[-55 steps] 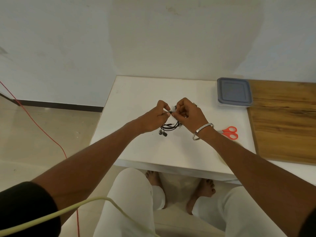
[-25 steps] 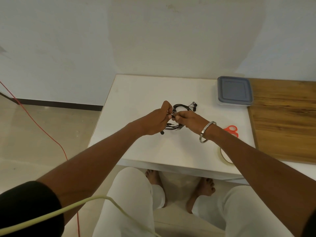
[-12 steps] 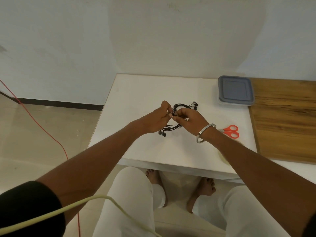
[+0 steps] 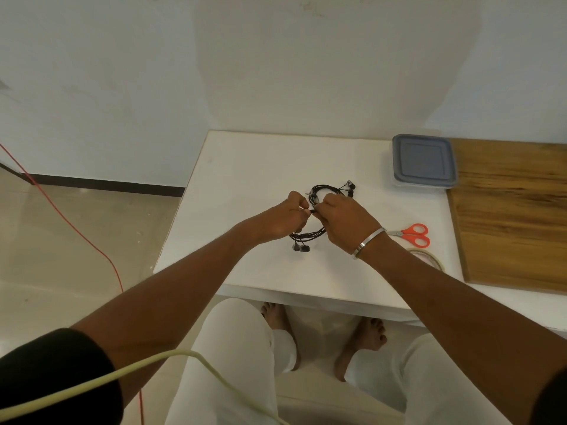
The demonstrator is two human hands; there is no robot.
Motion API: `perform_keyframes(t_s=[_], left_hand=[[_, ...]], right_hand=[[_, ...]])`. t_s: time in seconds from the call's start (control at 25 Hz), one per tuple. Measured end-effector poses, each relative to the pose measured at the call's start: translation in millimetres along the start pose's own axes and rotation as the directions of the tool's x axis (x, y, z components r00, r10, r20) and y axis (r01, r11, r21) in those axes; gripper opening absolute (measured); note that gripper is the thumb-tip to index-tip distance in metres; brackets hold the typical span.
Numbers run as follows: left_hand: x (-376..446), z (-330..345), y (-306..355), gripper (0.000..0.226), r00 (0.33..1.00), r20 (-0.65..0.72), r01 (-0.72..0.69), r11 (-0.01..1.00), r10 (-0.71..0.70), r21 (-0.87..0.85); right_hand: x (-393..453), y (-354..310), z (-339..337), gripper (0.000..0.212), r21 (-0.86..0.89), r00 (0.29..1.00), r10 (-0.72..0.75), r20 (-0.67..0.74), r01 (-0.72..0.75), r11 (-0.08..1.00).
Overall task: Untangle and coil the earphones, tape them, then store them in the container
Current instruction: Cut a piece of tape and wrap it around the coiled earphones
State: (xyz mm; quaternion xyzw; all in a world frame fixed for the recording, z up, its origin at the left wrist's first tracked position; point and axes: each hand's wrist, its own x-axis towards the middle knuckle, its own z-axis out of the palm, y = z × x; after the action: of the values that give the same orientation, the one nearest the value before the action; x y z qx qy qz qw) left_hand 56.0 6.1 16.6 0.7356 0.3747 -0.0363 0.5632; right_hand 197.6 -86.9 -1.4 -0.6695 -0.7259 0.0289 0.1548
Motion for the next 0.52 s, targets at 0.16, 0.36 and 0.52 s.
perform_keyframes(t_s=[0.16, 0.36, 0.52], left_hand=[[5, 8, -3, 0.011, 1.0, -0.007, 0.023, 0.996, -0.024, -0.082], [13, 23, -10, 0.013, 0.999, -0.027, -0.032, 0.997, 0.03, -0.073], [30, 40, -5, 0.013, 0.975, -0.22, -0.044, 0.998, 0.033, -0.042]], right_hand=[[-3, 1, 2, 0.007, 0.011, 1.0, 0.024, 0.008, -0.024, 1.0], [-6, 13, 4, 0.025, 0.101, 0.967, 0.223, 0.125, -0.236, 0.966], [-6, 32, -7, 0.025, 0.114, 0.904, 0.366, 0.221, -0.397, 0.911]])
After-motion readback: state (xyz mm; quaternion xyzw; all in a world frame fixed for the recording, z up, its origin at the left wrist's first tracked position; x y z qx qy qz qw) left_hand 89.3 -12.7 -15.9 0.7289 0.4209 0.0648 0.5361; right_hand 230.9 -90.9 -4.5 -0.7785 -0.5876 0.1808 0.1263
